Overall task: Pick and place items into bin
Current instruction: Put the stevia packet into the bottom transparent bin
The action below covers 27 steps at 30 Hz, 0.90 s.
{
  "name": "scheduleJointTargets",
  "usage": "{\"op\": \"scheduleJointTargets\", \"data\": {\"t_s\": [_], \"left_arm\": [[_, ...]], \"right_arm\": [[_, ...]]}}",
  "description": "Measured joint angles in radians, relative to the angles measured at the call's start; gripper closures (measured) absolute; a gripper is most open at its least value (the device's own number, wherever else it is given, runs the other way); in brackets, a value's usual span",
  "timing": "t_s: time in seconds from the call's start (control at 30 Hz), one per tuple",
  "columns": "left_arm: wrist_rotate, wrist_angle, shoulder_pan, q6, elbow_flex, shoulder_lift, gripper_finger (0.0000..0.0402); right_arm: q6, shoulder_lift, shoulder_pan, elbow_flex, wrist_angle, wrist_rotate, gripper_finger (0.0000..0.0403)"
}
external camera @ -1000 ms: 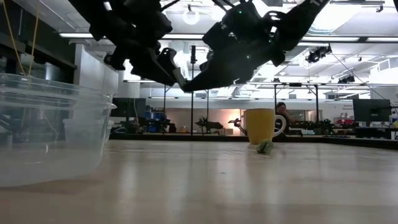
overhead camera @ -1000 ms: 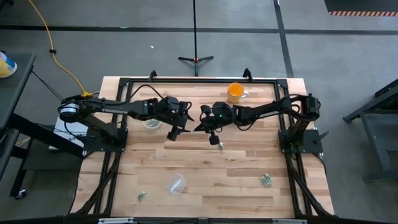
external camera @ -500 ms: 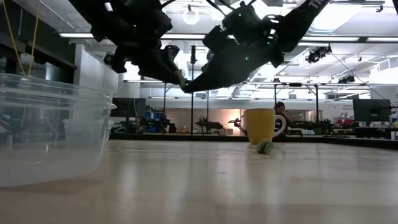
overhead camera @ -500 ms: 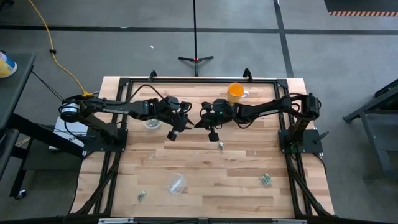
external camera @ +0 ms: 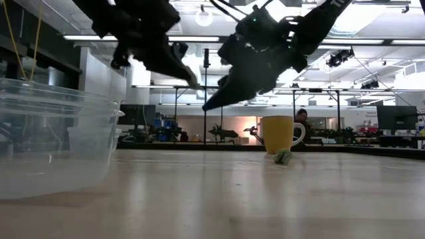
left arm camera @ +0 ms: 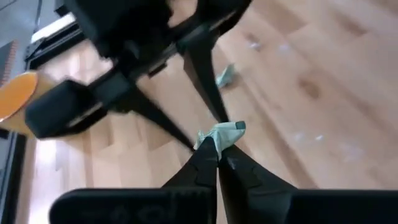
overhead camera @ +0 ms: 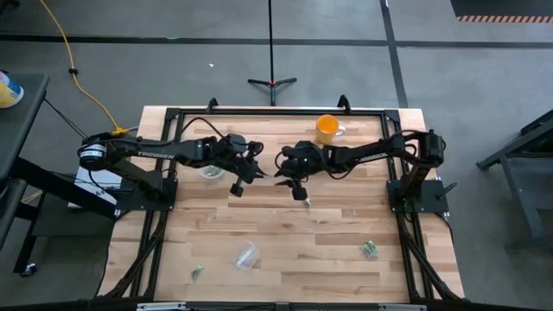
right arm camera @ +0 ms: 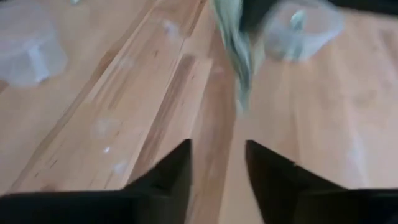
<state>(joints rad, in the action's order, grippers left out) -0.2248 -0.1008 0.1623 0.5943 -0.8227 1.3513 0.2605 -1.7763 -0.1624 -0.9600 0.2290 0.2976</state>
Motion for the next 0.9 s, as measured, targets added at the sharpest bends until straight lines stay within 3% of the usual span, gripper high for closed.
{"op": "scheduleJointTargets", "data": {"t_s": [0.2,0.43,0.53,0.7,0.9], "left_arm": [[-0.1,-0.116,-0.107,-0.241,-0.038,-0.034,0.0372],[-0.096,-0.216,-0.335,-0.607,-0.069,-0.034,0.0372],[-0.034,-0.192,-0.456,-0.725,-0.069,-0.034,0.0369],[0.167,-0.192,-0.621,-0.859,-0.069,-0.002,0.0369],[0.237,-0.187,-0.701,-0.99,-0.069,0.072,0.0352]], "right_arm": [[-0.094,0.0,0.008,0.0,-0.078,-0.054,0.0163],[-0.159,0.0,0.008,0.0,-0.147,-0.071,0.0135],[-0.16,0.0,0.013,0.0,-0.165,-0.068,0.0138],[-0.16,0.0,0.013,0.0,-0.175,-0.067,0.0139],[-0.158,0.0,0.013,0.0,-0.184,-0.067,0.0139]]}}
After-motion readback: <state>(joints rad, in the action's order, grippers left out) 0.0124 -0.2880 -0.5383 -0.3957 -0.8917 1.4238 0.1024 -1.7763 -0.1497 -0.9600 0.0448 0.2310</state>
